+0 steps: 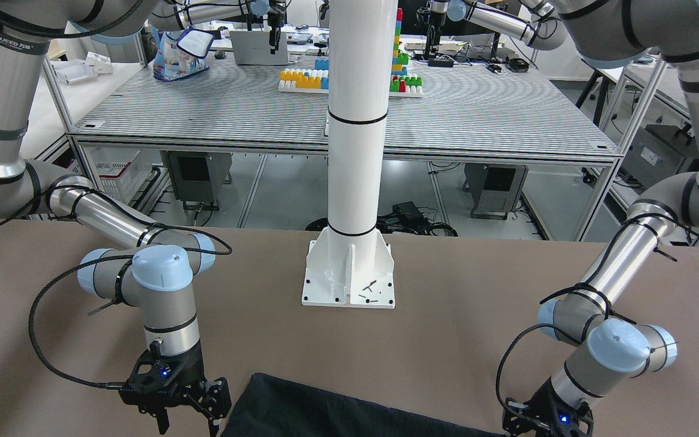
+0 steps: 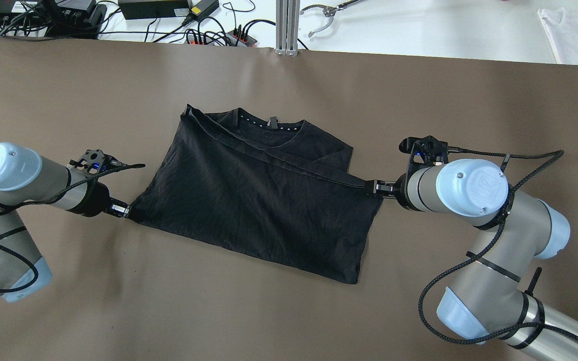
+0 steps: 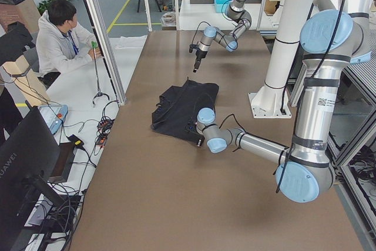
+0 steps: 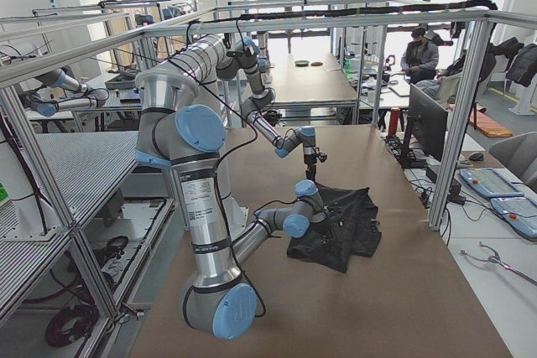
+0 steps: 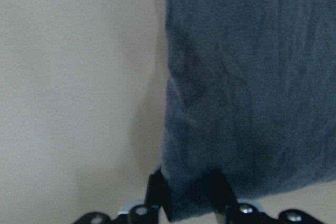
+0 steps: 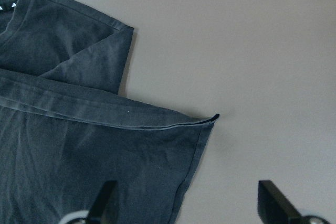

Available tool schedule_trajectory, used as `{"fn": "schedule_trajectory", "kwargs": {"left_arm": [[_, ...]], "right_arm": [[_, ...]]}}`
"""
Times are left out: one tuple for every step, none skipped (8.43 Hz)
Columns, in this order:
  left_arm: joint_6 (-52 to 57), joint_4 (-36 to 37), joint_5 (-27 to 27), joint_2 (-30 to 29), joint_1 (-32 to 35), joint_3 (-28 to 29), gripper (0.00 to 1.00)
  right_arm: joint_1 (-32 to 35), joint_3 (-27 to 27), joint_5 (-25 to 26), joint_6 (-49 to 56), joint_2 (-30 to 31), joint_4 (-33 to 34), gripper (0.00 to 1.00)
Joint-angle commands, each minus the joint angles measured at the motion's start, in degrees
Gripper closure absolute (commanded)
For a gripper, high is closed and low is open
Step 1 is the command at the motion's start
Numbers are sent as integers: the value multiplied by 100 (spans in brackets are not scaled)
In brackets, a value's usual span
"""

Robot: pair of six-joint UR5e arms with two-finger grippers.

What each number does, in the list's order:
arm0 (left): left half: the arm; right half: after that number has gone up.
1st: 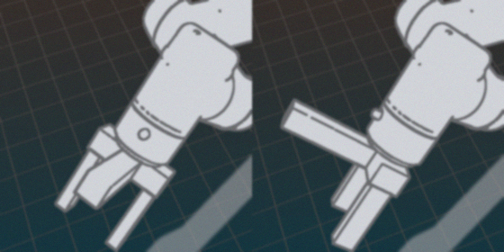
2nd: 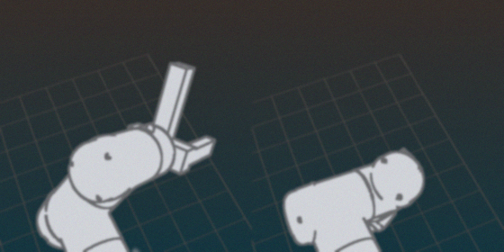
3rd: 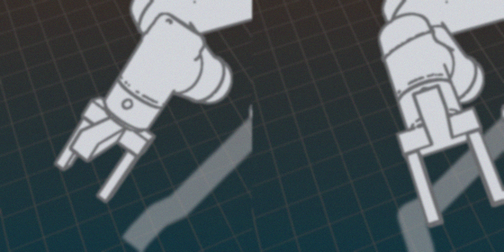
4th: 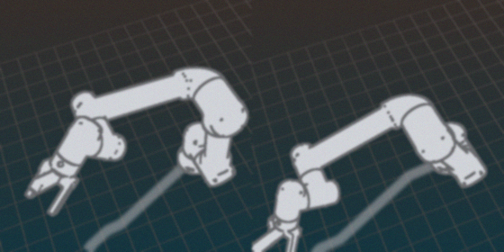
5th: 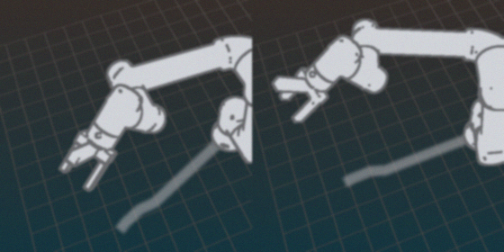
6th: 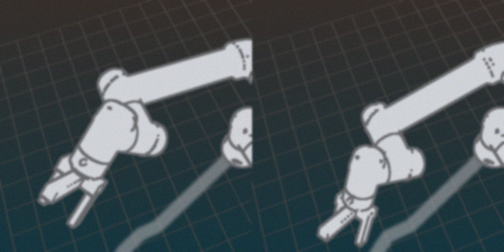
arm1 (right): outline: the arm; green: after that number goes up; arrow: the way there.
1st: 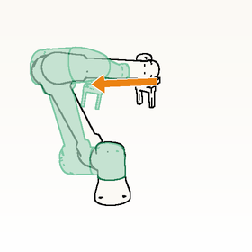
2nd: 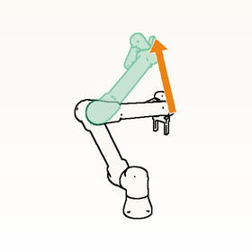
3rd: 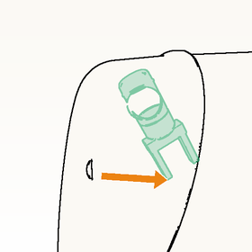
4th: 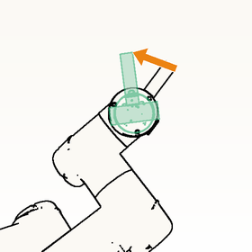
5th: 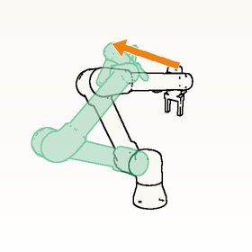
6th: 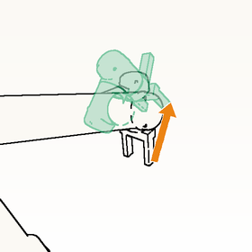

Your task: Fold clothes

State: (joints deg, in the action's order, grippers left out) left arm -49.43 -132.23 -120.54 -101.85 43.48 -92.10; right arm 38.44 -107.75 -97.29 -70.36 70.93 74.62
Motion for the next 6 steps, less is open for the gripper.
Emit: {"fn": "schedule_trajectory", "kwargs": {"left_arm": [[-31,-4,-31,-45,11,-54,100],[-31,4,3,-98,29,-45,100],[-23,13,4,-107,64,-36,100],[-14,74,12,-159,186,-19,100],[56,197,13,-221,387,42,100],[135,442,13,-578,615,278,100]], "right_arm": [[6,9,0,31,0,0,6],[-3,9,0,31,0,0,6],[6,9,0,22,0,0,6],[6,18,0,40,0,0,6],[6,26,9,66,0,0,6],[6,26,9,66,0,0,6]]}}
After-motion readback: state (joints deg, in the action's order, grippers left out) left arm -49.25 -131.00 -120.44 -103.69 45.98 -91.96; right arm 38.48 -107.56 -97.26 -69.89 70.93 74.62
